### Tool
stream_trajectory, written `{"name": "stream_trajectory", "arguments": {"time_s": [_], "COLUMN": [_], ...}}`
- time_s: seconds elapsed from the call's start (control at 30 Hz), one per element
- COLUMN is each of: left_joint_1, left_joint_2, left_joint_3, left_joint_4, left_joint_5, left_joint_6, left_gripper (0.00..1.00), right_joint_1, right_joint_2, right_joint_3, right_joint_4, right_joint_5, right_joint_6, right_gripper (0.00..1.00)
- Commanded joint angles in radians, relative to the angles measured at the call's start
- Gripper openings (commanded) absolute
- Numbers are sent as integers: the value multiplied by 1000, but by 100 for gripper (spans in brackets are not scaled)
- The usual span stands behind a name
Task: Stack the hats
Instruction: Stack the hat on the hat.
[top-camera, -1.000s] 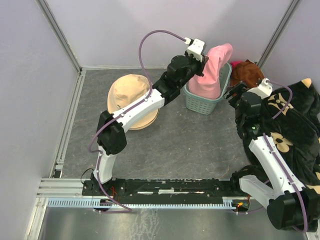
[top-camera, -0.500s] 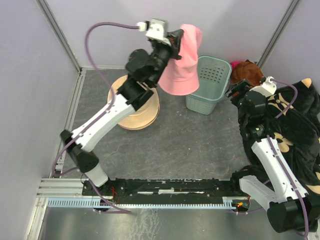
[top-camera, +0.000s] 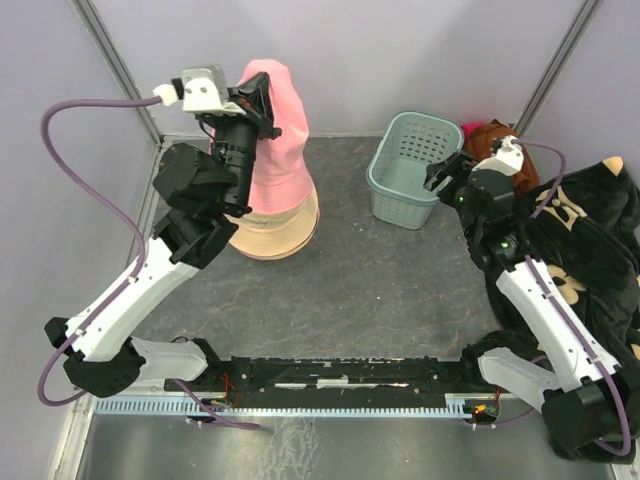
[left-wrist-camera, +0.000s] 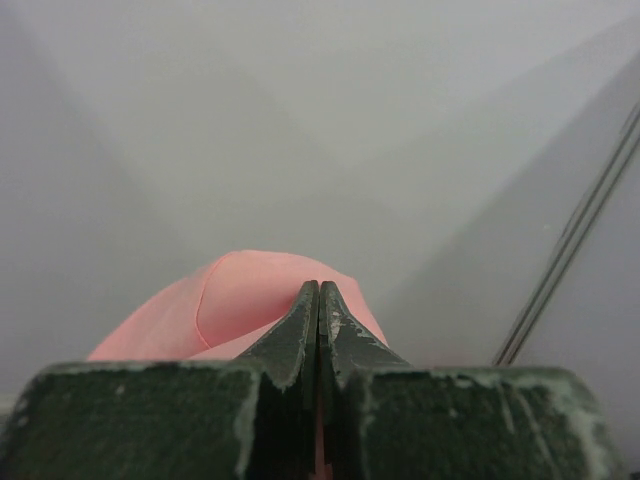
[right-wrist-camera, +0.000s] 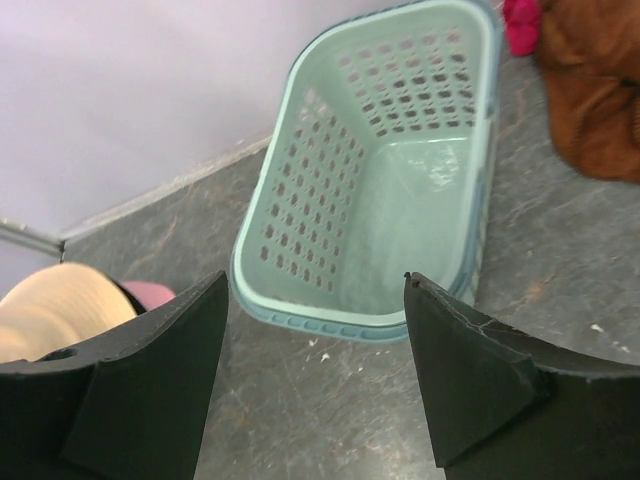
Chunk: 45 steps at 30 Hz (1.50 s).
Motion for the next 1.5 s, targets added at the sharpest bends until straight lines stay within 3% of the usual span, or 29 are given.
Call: {"name": "stream_trajectory", "arguments": {"time_s": [0.0, 0.47, 0.97, 1.3, 1.47], "left_joint_1": [-4, 23, 39, 45, 112], "left_joint_2": [-17, -91, -162, -132, -127], "left_joint_3": [-102, -358, -293, -333, -370], "left_joint_4": [-15, 111, 63, 48, -15], "left_joint_5": [-99, -230, -297, -304, -274], "left_joint_6": [60, 103, 178, 165, 84], "left_gripper": [3, 3, 3, 3, 3], "right_joint_1": [66, 168, 243, 252, 256], "right_joint_2": [36, 130, 218, 227, 247], "right_joint_3": [63, 99, 139, 142, 155], "right_joint_4": [26, 65, 107, 114, 126], "right_joint_5": [26, 76, 100, 96, 66], "right_joint_6": [-25, -45, -54, -64, -64], "right_gripper": [78, 78, 78, 79, 79]}}
